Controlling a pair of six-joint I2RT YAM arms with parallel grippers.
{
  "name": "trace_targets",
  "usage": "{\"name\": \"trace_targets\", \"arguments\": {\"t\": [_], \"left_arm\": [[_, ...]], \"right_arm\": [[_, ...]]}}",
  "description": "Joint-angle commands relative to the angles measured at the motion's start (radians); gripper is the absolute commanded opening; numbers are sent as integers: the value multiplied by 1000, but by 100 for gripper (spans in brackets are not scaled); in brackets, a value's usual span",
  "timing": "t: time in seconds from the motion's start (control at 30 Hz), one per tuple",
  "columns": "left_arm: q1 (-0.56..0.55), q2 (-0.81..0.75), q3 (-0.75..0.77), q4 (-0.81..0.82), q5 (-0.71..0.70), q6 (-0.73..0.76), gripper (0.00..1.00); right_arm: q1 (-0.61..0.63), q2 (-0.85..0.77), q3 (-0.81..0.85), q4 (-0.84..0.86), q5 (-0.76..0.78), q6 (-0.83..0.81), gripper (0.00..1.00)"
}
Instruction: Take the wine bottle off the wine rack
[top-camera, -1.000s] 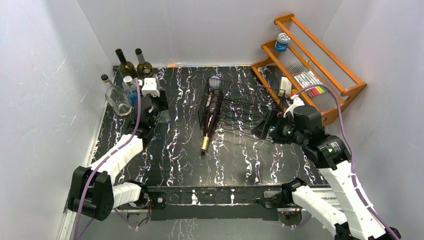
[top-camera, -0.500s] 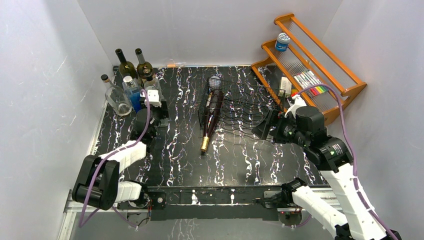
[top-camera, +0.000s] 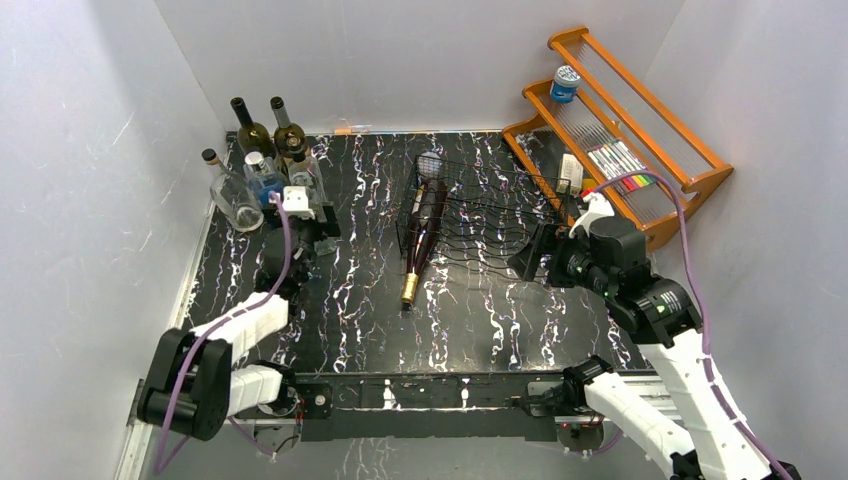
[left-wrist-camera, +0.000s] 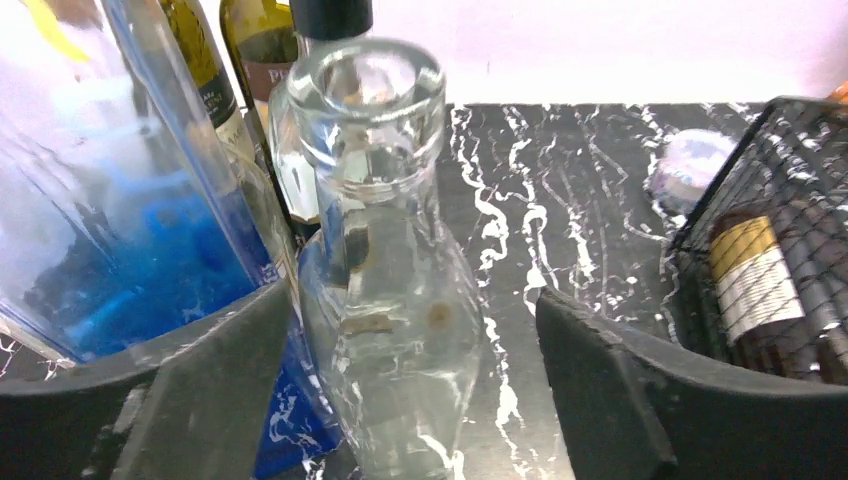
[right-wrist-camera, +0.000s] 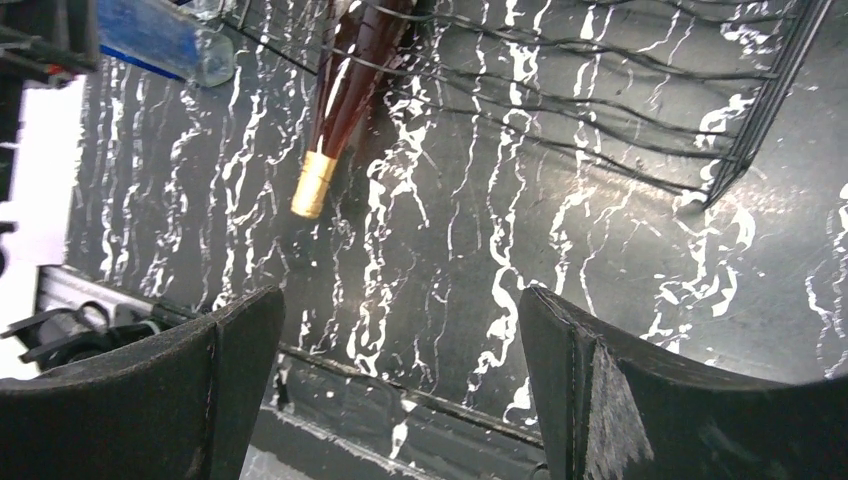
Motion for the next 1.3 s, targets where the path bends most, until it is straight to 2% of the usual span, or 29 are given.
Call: {"name": "trace_targets", "arguments": {"t": [0.0,0.1,0.23,0.33,0.43,0.63,0.73,0.87,1.03,1.2,1.27], "left_arm": [[3,-146,22,-76,36,-56,98],[2,-257,61,-247,75,-109,98],[3,-370,219,-569,151,-200,98],[2,-387,374,-765,230,-224,98],[2,-378,531,-895,310,-222,98],[3,-288,933,-1098,209,-215,98],[2,-269,1071,-1133,169,-172,98],[2,-283,1123,-1141,152,-142,98],[2,-327,1084,-1125,158,-157,98],[2,-339,1058,-1166,152,-178,98],[3,-334,1074,-1184,157,-192,98]], "right_arm": [[0,44,33,107,74,-82,98],[0,84,69,146,100,-119,98],[0,150,132,171,161,-150,98],[-1,192,183,193,207,-174,98],[0,234,265,196,287,-208,98],[-1,302,500,190,479,-321,98],[-1,294,595,208,535,-371,98],[-1,278,668,207,541,-392,98],[0,259,687,199,532,-366,98],[0,182,605,264,516,-388,98],[-1,192,622,234,528,-378,98]]}}
